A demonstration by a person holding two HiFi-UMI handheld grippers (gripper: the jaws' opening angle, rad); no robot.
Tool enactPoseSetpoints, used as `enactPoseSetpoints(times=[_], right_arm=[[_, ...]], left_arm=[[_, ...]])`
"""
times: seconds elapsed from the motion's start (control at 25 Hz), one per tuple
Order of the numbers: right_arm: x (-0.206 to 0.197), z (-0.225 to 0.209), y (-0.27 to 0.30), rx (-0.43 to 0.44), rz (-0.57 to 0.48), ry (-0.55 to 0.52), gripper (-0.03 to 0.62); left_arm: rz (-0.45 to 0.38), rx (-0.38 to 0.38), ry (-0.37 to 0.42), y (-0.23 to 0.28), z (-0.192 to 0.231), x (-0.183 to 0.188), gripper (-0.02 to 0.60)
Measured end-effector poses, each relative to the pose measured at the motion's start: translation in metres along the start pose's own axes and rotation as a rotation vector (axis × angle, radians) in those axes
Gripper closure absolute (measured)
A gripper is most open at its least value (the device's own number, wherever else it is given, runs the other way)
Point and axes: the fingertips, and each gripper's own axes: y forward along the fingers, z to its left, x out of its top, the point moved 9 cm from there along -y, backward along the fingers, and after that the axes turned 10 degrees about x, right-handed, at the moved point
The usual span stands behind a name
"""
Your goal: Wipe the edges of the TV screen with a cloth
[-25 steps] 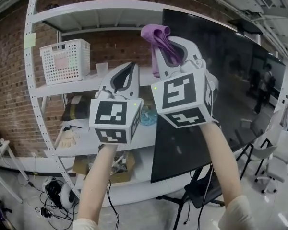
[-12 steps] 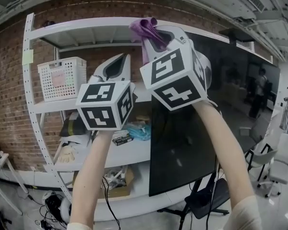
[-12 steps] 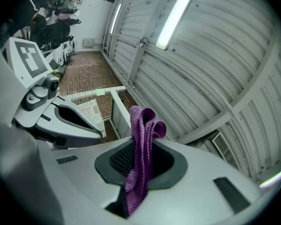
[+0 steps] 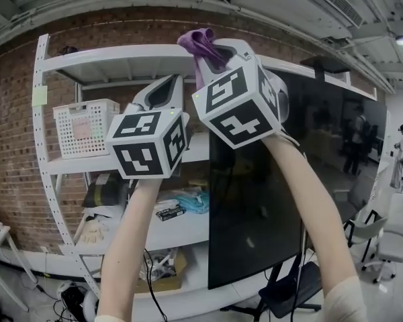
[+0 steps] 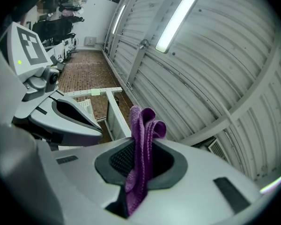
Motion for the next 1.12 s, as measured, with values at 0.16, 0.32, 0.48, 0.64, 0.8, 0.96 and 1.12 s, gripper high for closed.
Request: enactPoseSetpoints(times=[0.16, 0.32, 0.48, 0.64, 0.8, 0.96, 1.12], right_arm=[[0.008, -0.007, 0.001, -0.029, -0.005, -0.049, 0.533], [0.013, -0.015, -0.007, -0.074, -0.005, -0.129, 0.533], [0.023, -0.024, -0.018, -0.161, -0.007, -0.238, 0.533], [0.017, -0.028, -0.021, -0.172, 0.049, -0.354, 0.533], [0.002, -0.018, -0.015, -0.064, 0.110, -0.424, 0.533], [-0.006, -0.009, -0.014, 0.005, 0.123, -0.450, 0.533], [-0.008, -0.003, -0.014, 0.064, 0.125, -0.458, 0.533]], left_arm=[[-0.015, -0.006, -0.018, -0.001, 0.001, 0.003, 0.566], [-0.032, -0.014, 0.013, 0.001, -0.008, 0.008, 0.566], [-0.043, -0.023, 0.022, 0.001, -0.015, 0.013, 0.566], [-0.041, -0.033, 0.017, 0.002, -0.019, 0.015, 0.566], [-0.037, -0.033, 0.021, 0.001, -0.020, 0.017, 0.566], [-0.030, -0.030, 0.024, 0.000, -0.026, 0.018, 0.566], [-0.025, -0.022, 0.037, -0.001, -0.034, 0.019, 0.566]])
